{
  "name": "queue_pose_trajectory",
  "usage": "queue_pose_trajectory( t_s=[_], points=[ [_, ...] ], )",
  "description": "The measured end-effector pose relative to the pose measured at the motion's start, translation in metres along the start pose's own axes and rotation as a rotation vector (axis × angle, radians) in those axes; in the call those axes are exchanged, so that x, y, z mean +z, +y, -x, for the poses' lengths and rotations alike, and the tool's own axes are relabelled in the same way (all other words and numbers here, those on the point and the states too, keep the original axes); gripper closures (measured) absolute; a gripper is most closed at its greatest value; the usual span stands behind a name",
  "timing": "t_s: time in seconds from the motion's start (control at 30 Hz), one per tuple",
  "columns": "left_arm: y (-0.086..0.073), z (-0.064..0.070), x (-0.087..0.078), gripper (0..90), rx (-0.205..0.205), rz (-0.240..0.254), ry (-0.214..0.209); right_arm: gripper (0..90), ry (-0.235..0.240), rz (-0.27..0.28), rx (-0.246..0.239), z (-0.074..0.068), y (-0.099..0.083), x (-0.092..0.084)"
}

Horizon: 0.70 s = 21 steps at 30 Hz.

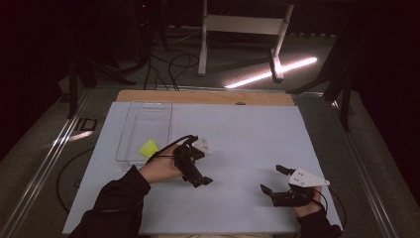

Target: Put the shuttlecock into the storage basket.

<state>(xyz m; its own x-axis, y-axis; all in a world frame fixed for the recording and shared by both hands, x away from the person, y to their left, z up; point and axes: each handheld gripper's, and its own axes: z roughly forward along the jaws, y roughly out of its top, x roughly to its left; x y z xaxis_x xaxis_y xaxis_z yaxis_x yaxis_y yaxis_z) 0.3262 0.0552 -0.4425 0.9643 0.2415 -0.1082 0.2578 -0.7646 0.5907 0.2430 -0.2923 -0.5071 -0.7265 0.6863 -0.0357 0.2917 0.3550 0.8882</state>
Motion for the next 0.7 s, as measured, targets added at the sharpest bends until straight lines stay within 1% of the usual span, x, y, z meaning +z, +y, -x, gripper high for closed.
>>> queue_pose_trajectory(
  t_s=[0.03, 0.1, 0.13, 0.23, 0.3, 0.37, 0.4, 0.43, 0.5, 0.57, 0.6, 0.63, 0.67, 0.7],
  points=[
    [-0.001, 0.001, 0.000, 0.0, -0.002, 0.012, 0.004, 11.3, 0.002, 0.000, -0.003, 0.000, 0.000, 0.000],
    [-0.002, 0.002, 0.001, 0.0, -0.003, 0.018, -0.002, 11.3, 0.003, -0.004, -0.005, 0.000, 0.000, 0.000],
    [-0.005, 0.006, 0.002, 0.0, -0.002, 0.024, 0.000, 11.2, 0.002, -0.001, -0.005, 0.000, 0.000, 0.000],
    [-0.007, 0.009, 0.004, 0.0, 0.002, 0.021, 0.001, 11.3, 0.002, -0.003, -0.005, 0.000, 0.000, 0.000],
    [-0.014, 0.013, 0.007, 0.0, -0.004, 0.027, -0.003, 11.3, 0.004, -0.004, -0.004, 0.000, 0.000, -0.001],
    [-0.016, 0.014, 0.007, 0.0, -0.008, 0.030, -0.003, 11.2, 0.003, -0.002, -0.003, -0.001, 0.001, -0.001],
    [-0.022, 0.016, 0.007, 0.0, -0.012, 0.040, 0.010, 11.3, 0.003, -0.003, 0.001, 0.000, 0.000, -0.001],
    [-0.025, 0.017, 0.008, 0.0, -0.018, 0.038, 0.009, 11.3, 0.002, -0.003, -0.001, 0.000, 0.000, -0.001],
    [-0.031, 0.020, 0.007, 0.0, -0.019, 0.045, 0.026, 11.3, 0.002, -0.007, -0.004, 0.000, 0.000, -0.001],
    [-0.033, 0.021, 0.006, 0.0, -0.020, 0.048, 0.025, 11.3, 0.001, -0.005, -0.007, -0.001, 0.001, 0.000],
    [-0.039, 0.024, 0.004, 0.0, -0.030, 0.060, 0.034, 11.3, 0.002, -0.004, -0.007, -0.001, 0.001, 0.000],
    [-0.039, 0.024, 0.004, 0.0, -0.030, 0.060, 0.034, 11.3, 0.002, -0.004, -0.007, -0.001, 0.001, 0.000],
    [-0.044, 0.028, 0.003, 0.0, -0.031, 0.064, 0.029, 11.3, 0.001, -0.004, -0.006, -0.001, 0.000, 0.000],
    [-0.048, 0.029, 0.002, 0.0, -0.034, 0.072, 0.034, 11.3, 0.001, -0.005, -0.006, -0.001, 0.000, 0.000]
  ],
)
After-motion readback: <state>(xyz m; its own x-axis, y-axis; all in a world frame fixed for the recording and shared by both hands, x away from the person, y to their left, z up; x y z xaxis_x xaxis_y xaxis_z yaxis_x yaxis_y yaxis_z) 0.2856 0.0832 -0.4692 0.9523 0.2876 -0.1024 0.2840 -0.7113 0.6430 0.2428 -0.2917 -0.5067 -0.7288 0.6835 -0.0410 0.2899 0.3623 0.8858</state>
